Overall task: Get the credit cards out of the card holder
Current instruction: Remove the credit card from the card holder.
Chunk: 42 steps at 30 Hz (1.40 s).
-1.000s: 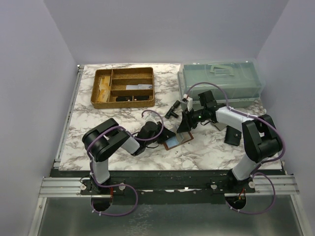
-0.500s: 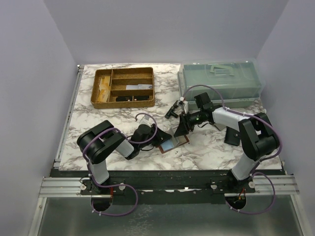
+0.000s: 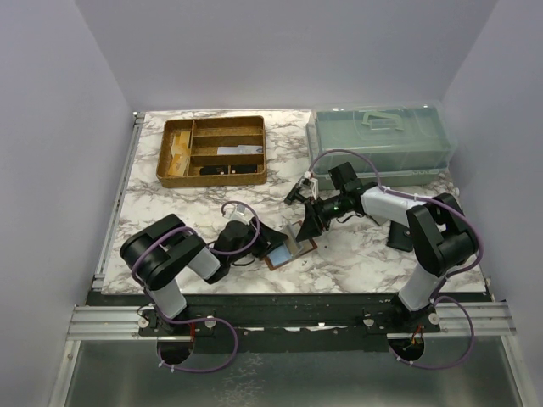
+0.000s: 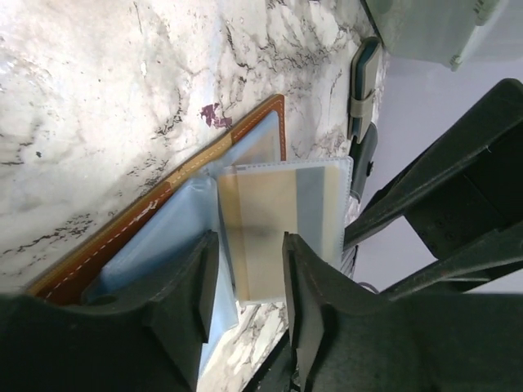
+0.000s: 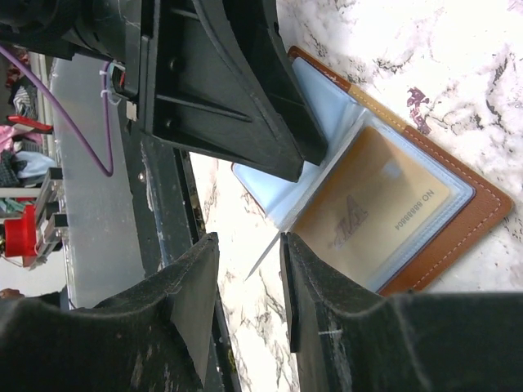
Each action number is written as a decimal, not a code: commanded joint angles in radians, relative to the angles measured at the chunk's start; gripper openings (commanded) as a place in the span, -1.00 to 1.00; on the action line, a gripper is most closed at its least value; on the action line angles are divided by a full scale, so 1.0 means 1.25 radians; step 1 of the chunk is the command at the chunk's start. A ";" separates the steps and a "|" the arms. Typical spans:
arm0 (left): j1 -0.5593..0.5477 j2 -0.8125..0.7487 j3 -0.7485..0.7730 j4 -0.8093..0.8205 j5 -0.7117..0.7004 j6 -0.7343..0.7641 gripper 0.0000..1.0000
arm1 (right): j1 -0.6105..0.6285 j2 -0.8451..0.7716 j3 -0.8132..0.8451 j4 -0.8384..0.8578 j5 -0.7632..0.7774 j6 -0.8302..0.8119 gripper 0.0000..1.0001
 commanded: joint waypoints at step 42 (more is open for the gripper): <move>0.004 0.004 0.046 -0.177 -0.019 0.020 0.22 | 0.086 0.023 -0.008 0.053 -0.049 -0.008 -0.17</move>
